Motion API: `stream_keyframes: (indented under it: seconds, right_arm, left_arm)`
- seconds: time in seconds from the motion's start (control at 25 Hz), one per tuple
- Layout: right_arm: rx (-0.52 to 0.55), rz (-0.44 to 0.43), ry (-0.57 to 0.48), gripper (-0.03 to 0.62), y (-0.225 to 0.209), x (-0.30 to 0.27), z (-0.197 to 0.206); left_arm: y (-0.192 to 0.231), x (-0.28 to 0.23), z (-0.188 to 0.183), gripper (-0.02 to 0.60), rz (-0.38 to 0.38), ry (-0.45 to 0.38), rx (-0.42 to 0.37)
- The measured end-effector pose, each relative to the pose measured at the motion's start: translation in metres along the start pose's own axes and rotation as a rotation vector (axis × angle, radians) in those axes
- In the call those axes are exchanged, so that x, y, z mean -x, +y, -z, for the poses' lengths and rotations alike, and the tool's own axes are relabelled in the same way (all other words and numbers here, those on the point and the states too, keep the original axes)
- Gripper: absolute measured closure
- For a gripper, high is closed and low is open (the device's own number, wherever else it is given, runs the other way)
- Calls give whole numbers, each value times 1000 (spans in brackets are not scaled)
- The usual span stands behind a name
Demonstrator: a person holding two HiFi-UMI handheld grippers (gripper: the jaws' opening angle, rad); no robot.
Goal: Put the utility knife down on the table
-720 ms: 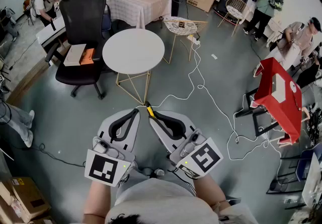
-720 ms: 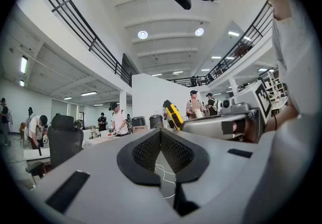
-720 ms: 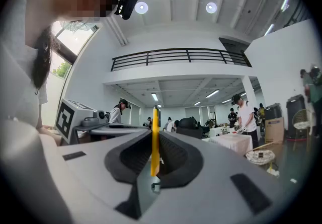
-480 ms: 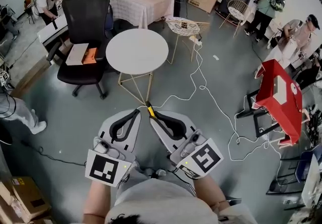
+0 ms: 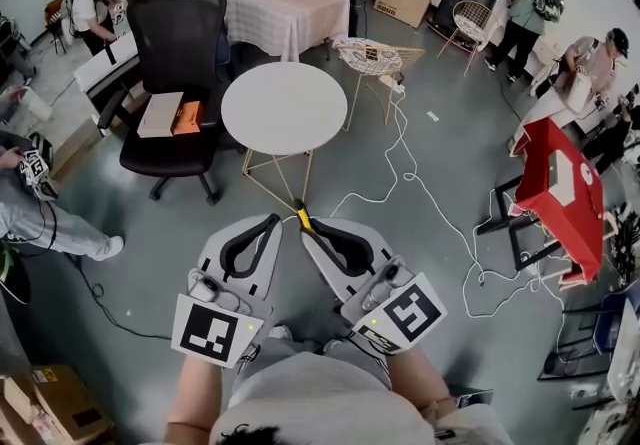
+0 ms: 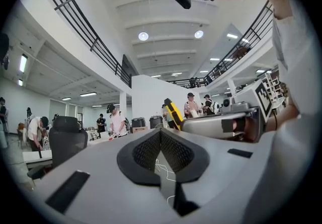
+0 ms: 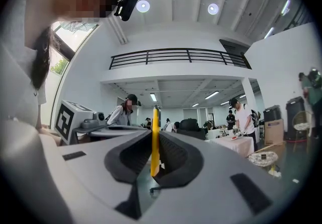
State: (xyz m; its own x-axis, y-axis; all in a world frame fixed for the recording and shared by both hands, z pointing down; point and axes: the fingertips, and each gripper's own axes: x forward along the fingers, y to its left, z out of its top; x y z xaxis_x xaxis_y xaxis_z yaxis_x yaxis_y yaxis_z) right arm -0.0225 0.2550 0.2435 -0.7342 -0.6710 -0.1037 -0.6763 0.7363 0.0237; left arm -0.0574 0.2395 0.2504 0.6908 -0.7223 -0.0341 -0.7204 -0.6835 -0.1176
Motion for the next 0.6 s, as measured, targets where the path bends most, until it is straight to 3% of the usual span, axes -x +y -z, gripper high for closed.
stream_keyframes:
  seconds: [0.28,0.6]
  right_arm:
    - [-2,59,-13,545,5,-24,0]
    - [-7,72,9,545,-20,-43,11]
  left_arm:
    - [26,3,1,571,60,-23,-23]
    - [43,-24,13,571,73,-21,25]
